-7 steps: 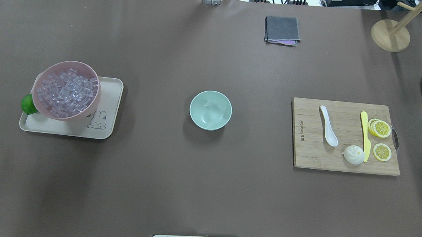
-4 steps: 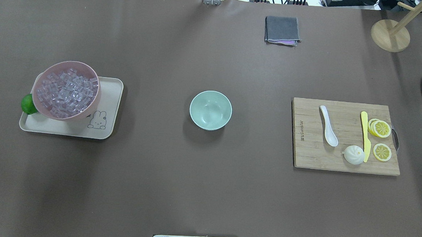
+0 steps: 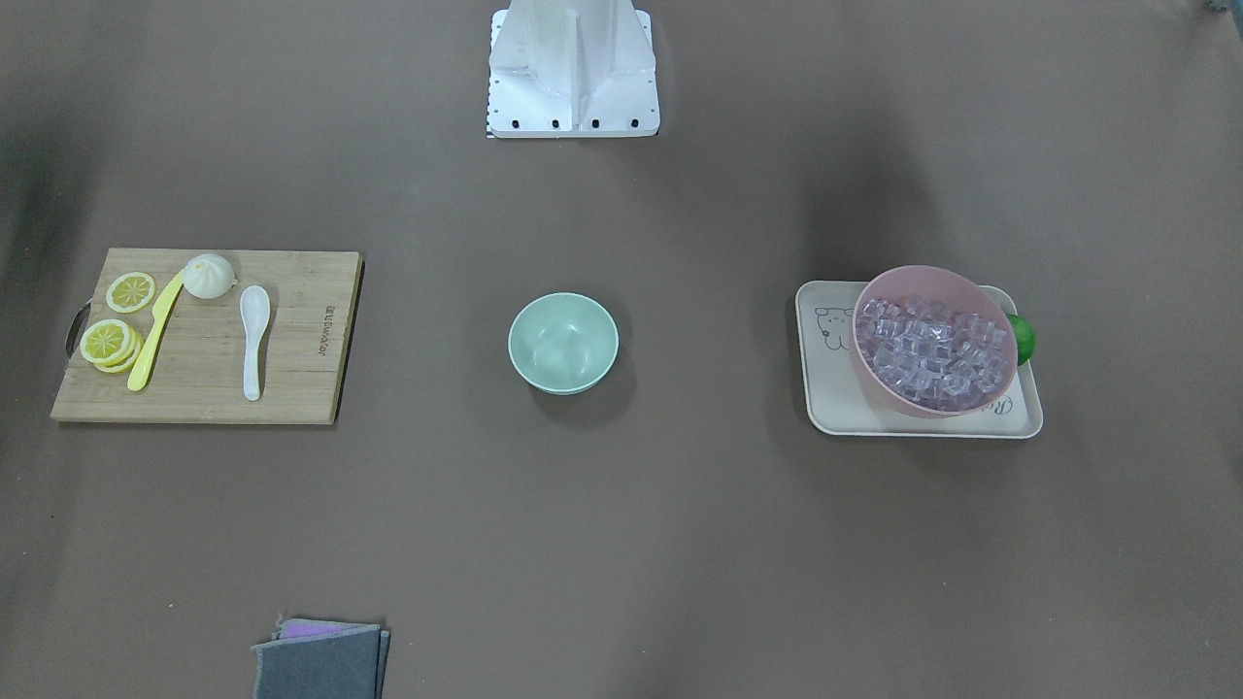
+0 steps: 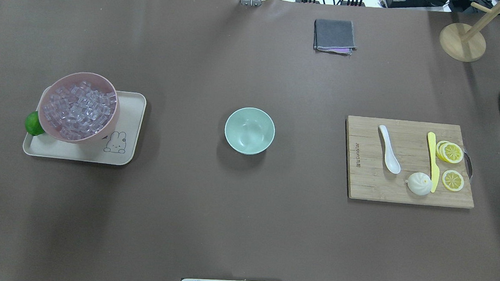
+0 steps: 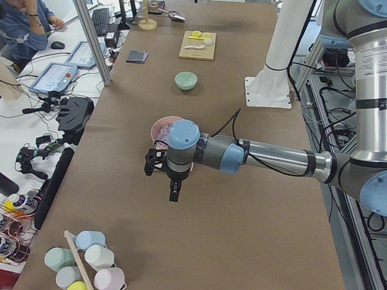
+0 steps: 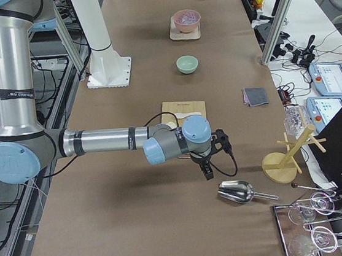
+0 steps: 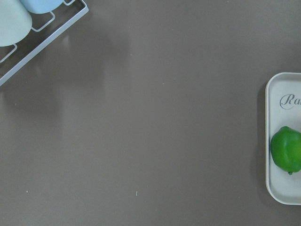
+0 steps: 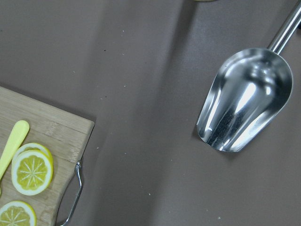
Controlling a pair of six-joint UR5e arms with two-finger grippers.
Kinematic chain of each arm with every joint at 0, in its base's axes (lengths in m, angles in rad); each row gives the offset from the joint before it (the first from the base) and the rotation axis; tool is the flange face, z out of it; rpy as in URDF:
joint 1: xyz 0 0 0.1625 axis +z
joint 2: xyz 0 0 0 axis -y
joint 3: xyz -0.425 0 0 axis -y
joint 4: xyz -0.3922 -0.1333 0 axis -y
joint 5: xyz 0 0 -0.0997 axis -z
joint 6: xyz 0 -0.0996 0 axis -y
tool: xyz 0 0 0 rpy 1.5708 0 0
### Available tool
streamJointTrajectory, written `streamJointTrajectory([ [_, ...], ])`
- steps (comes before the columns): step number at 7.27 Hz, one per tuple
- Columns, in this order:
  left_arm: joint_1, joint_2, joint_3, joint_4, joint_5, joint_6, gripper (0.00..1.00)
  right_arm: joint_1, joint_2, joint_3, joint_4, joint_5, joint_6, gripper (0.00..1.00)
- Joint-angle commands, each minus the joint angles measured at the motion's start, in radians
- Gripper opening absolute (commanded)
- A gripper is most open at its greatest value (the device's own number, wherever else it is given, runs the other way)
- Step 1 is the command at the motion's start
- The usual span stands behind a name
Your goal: Put spoon and ice into bowl
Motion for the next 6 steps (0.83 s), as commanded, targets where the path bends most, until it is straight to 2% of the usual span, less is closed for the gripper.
streamJointTrajectory([
  [1, 0.000, -0.001, -0.008, -0.004, 0.000, 0.000, 0.98, -0.039, 0.005, 0.004, 0.001, -0.003, 0.010, 1.00],
  [2, 0.000, -0.004, -0.021, -0.009, 0.000, -0.041, 0.98, -0.071, 0.031, 0.015, 0.002, -0.001, 0.142, 1.00],
  [4, 0.005, 0.004, -0.019, -0.108, -0.001, -0.081, 0.98, -0.158, 0.041, 0.085, 0.002, -0.009, 0.303, 1.00],
  [6, 0.006, -0.001, -0.004, -0.111, 0.000, -0.083, 0.98, -0.326, 0.114, 0.128, 0.002, -0.094, 0.552, 0.99],
])
